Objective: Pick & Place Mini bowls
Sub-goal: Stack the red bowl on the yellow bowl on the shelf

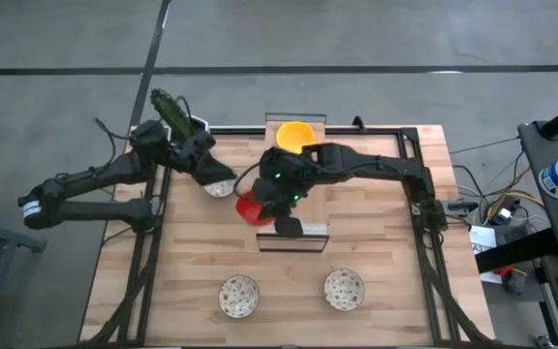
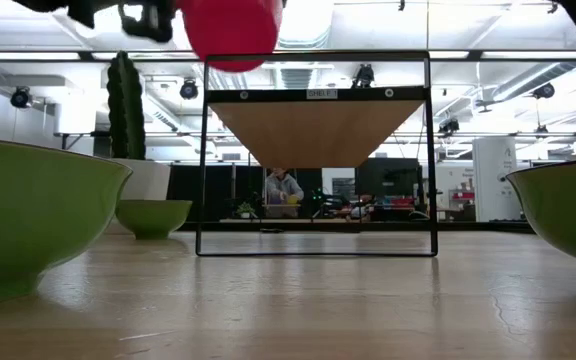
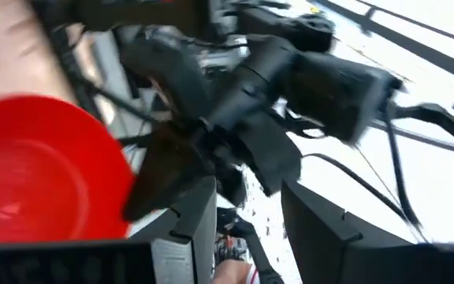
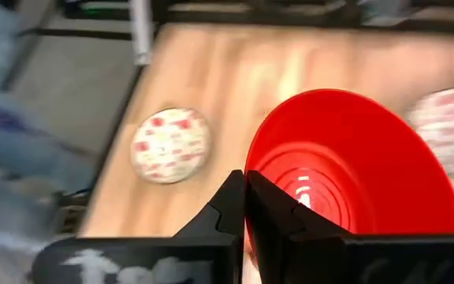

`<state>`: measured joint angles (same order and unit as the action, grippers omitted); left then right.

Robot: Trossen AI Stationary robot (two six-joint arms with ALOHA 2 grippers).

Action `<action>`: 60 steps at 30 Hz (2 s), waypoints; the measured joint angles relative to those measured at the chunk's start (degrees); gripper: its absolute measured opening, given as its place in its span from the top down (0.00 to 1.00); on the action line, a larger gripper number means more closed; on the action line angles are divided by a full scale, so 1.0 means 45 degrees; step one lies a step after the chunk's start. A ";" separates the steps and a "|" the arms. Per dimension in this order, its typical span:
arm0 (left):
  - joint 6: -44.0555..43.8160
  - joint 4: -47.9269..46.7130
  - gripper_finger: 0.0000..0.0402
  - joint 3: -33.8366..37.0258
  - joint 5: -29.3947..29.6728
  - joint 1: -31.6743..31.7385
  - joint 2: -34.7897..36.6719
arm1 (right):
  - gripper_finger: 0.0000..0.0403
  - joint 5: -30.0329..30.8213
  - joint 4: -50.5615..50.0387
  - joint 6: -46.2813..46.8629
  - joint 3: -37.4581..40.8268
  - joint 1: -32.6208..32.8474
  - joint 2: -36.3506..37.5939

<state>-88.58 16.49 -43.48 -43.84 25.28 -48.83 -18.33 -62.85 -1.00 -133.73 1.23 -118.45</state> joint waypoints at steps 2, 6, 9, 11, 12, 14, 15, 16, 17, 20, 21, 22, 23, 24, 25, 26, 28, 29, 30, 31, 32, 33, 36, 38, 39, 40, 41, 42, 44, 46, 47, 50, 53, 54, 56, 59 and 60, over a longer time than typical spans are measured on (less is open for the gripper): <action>0.0272 0.0191 0.66 -0.0331 0.0119 -0.0001 0.0025 | 0.98 0.0994 -0.0029 -0.0227 0.0000 -0.0049 0.0293; 0.1143 0.0166 0.66 -0.0846 0.0153 -0.0001 0.0086 | 0.98 0.3274 -0.0272 -0.0664 -0.0005 -0.0141 0.0753; 0.1578 0.0157 0.66 -0.1000 0.0153 -0.0006 0.0191 | 0.98 0.5071 -0.0685 -0.0740 -0.0005 -0.0348 0.1072; 0.1811 0.0135 0.66 -0.1019 0.0156 -0.0006 0.0283 | 0.98 0.5813 -0.0923 -0.0760 -0.0005 -0.0607 0.1227; 0.1895 0.0127 0.66 -0.1016 0.0172 -0.0009 0.0310 | 0.98 0.5992 -0.1012 -0.0720 -0.0005 -0.0764 0.1266; 0.1926 0.0133 0.66 -0.0984 0.0239 -0.0006 0.0387 | 0.98 0.6079 -0.1076 -0.0542 -0.0005 -0.1143 0.1344; 0.1975 0.0132 0.66 -0.0957 0.0302 -0.0006 0.0417 | 0.98 0.6082 -0.1091 -0.0480 -0.0005 -0.1331 0.1359; 0.2032 0.0135 0.66 -0.0941 0.0351 -0.0006 0.0432 | 0.98 0.6078 -0.1097 -0.0423 -0.0005 -0.1538 0.1359; 0.2061 0.0127 0.66 -0.0932 0.0361 -0.0006 0.0435 | 0.98 0.6082 -0.1093 -0.0387 -0.0005 -0.1746 0.1354; 0.2027 0.0122 0.66 -0.0924 0.0430 -0.0006 0.0435 | 0.98 0.6128 -0.1086 -0.0379 -0.0005 -0.2380 0.1337; 0.2020 0.0127 0.66 -0.0924 0.0429 -0.0006 0.0435 | 0.98 0.6136 -0.1075 -0.0374 -0.0005 -0.2573 0.1329; 0.2013 0.0127 0.66 -0.0924 0.0430 -0.0006 0.0435 | 0.98 0.6162 -0.1066 -0.0333 0.0001 -0.2756 0.1329; 0.2008 0.0127 0.66 -0.0924 0.0430 -0.0006 0.0440 | 0.98 0.6162 -0.1027 -0.0263 0.0034 -0.2925 0.1327; 0.2007 0.0127 0.66 -0.0924 0.0430 -0.0006 0.0440 | 0.98 0.6151 -0.0982 -0.0187 0.0088 -0.3084 0.1325; 0.2009 0.0125 0.66 -0.0924 0.0430 -0.0006 0.0440 | 0.98 0.6129 -0.0960 -0.0119 0.0151 -0.3234 0.1325; 0.2007 0.0127 0.66 -0.0924 0.0429 -0.0006 0.0445 | 0.98 0.6121 -0.0964 -0.0029 0.0219 -0.3379 0.1325; 0.2007 0.0127 0.66 -0.0924 0.0430 -0.0006 0.0445 | 0.98 0.6116 -0.0956 0.0137 0.0420 -0.3627 0.1325; 0.2010 0.0127 0.66 -0.0924 0.0430 -0.0006 0.0445 | 0.98 0.6115 -0.0943 0.0139 0.0543 -0.3717 0.1320; 0.2018 0.0127 0.66 -0.0924 0.0430 -0.0006 0.0445 | 0.98 0.6121 -0.0869 0.0128 0.0695 -0.3787 0.1320; 0.2027 0.0127 0.66 -0.0919 0.0430 -0.0006 0.0445 | 0.98 0.6121 -0.0722 0.0123 0.0872 -0.3839 0.1320; 0.2027 0.0129 0.66 -0.0919 0.0430 -0.0006 0.0445 | 0.98 0.6121 -0.0530 0.0128 0.1069 -0.3874 0.1320; 0.2039 0.0132 0.66 -0.0919 0.0433 -0.0006 0.0445 | 0.98 0.6107 -0.0332 0.0132 0.1271 -0.3895 0.1320; 0.2104 0.0132 0.66 -0.0914 0.0435 -0.0006 0.0445 | 0.98 0.6080 0.0105 0.0115 0.1792 -0.3934 0.1295; 0.2109 0.0132 0.66 -0.0914 0.0435 -0.0006 0.0445 | 0.98 0.6090 0.0447 0.0083 0.2140 -0.3957 0.1295; 0.2109 0.0132 0.66 -0.0914 0.0435 -0.0006 0.0445 | 0.98 0.6133 0.0631 0.0079 0.2314 -0.3984 0.1295; 0.2109 0.0132 0.66 -0.0914 0.0435 -0.0006 0.0445 | 0.98 0.6165 0.0778 0.0084 0.2485 -0.4004 0.1295; 0.2114 0.0132 0.66 -0.0914 0.0435 -0.0006 0.0445 | 0.98 0.6198 0.0837 0.0096 0.2638 -0.4041 0.1295; 0.2124 0.0137 0.66 -0.0914 0.0435 -0.0006 0.0445 | 0.98 0.6355 0.0827 0.0133 0.2765 -0.4054 0.1295; 0.2204 0.0137 0.66 -0.0911 0.0439 -0.0006 0.0445 | 0.98 0.6710 0.0870 0.0133 0.3019 -0.4107 0.1295; 0.2215 0.0137 0.66 -0.0909 0.0537 -0.0006 0.0445 | 0.98 0.6738 0.1085 0.0219 0.3357 -0.4195 0.1362; 0.2224 0.0137 0.66 -0.0909 0.0567 -0.0006 0.0445 | 0.98 0.6737 0.1211 0.0262 0.3568 -0.4207 0.1413; 0.2305 0.0142 0.66 -0.0909 0.0600 -0.0006 0.0445 | 0.98 0.6766 0.1708 0.0295 0.4138 -0.4216 0.1634; 0.2313 0.0142 0.66 -0.0909 0.0605 -0.0010 0.0445 | 0.98 0.6762 0.2106 0.0644 0.4715 -0.4198 0.1974; 0.2313 0.0144 0.66 -0.0905 0.0605 -0.0006 0.0445 | 0.98 0.6752 0.2217 0.0735 0.4943 -0.4191 0.2108; 0.2313 0.0147 0.66 -0.0905 0.0614 -0.0006 0.0454 | 0.98 0.6728 0.2576 0.0912 0.5382 -0.4196 0.2356; 0.2316 0.0147 0.66 -0.0905 0.0624 -0.0009 0.0455 | 0.98 0.6733 0.2658 0.1211 0.5802 -0.4192 0.2667; 0.2318 0.0147 0.66 -0.0905 0.0624 -0.0006 0.0455 | 0.98 0.6743 0.2759 0.1220 0.5973 -0.4164 0.2768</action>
<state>-78.15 17.15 -47.55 -41.04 25.26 -46.78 12.01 -50.43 4.49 -106.85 -17.50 -105.99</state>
